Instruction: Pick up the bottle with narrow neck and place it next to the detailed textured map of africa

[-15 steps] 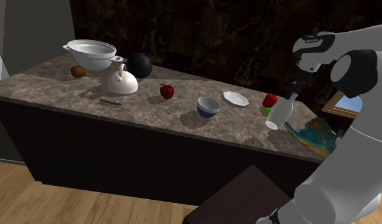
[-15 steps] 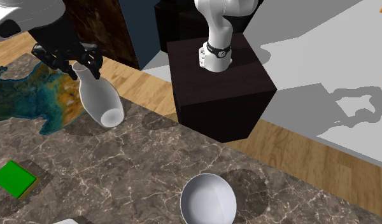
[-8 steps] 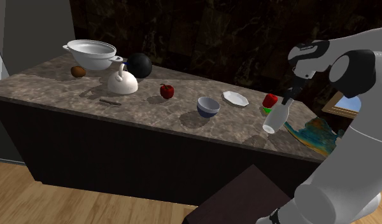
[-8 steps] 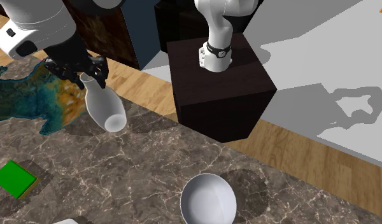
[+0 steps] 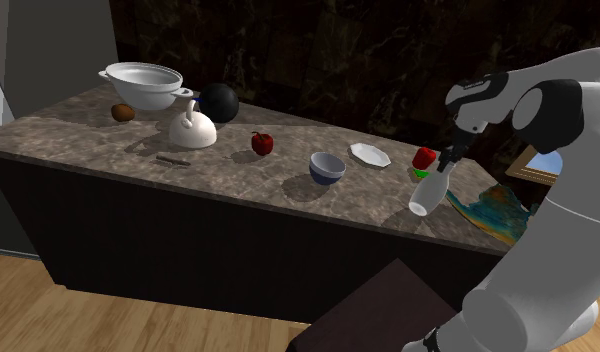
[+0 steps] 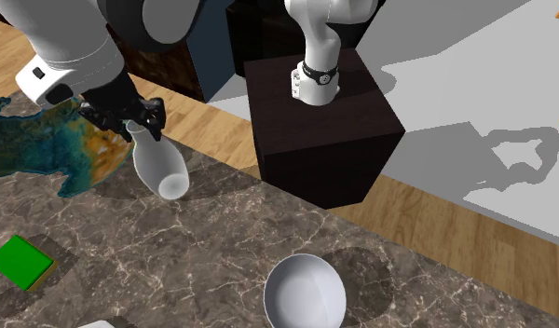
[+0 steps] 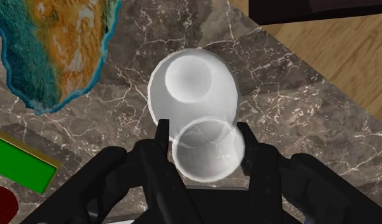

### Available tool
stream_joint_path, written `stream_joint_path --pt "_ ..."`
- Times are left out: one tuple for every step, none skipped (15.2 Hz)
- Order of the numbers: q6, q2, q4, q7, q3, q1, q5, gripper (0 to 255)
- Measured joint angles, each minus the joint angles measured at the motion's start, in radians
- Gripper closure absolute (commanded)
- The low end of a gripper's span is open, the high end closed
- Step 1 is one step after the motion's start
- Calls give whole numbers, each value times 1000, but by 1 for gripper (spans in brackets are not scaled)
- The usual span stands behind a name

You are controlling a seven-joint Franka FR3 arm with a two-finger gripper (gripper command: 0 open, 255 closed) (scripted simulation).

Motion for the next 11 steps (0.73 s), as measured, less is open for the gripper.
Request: stream_joint_path --pt "2 0 -1 0 0 0 0 255" --pt "2 0 -2 0 0 0 0 255" --pt "3 0 -3 0 0 0 0 255" --pt "3 0 -3 0 0 0 0 255" --pt "3 0 -3 0 0 0 0 255" --pt "3 0 -3 0 0 0 0 0" --pt "3 0 -3 0 0 0 0 0" --pt "4 0 -3 0 0 0 0 0" --pt "4 0 -3 0 0 0 0 0" --pt "4 0 -3 0 0 0 0 0" --pt "4 0 -3 0 0 0 0 0"
